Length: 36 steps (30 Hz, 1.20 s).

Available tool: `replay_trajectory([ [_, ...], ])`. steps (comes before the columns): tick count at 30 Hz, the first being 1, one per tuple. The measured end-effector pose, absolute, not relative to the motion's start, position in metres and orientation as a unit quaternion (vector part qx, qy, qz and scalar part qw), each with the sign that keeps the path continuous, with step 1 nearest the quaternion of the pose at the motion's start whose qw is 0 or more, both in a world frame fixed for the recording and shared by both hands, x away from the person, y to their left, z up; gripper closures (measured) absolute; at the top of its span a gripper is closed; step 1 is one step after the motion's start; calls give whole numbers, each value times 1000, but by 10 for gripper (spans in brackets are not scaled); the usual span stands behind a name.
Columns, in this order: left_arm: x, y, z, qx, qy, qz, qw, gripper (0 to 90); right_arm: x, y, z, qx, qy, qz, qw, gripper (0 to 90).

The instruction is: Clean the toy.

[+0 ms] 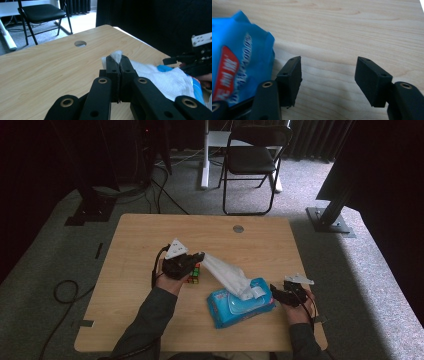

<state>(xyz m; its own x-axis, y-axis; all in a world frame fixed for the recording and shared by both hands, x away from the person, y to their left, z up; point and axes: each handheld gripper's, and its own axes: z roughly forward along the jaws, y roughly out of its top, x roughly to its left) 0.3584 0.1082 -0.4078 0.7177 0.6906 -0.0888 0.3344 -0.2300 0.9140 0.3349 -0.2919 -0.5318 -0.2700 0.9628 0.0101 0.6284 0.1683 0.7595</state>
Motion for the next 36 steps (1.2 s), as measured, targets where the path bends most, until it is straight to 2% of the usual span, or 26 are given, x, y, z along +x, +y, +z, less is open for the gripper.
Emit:
replay_trajectory([
  [9, 366, 123, -404, 757, 350, 185, 520, 893, 335, -291, -529, 546, 723, 342, 249, 390],
  [17, 373, 135, -406, 745, 368, 176, 527, 892, 336, -290, -530, 546, 726, 336, 250, 386],
  [36, 368, 176, -376, 712, 380, 216, 550, 891, 334, -289, -516, 542, 718, 361, 243, 394],
])
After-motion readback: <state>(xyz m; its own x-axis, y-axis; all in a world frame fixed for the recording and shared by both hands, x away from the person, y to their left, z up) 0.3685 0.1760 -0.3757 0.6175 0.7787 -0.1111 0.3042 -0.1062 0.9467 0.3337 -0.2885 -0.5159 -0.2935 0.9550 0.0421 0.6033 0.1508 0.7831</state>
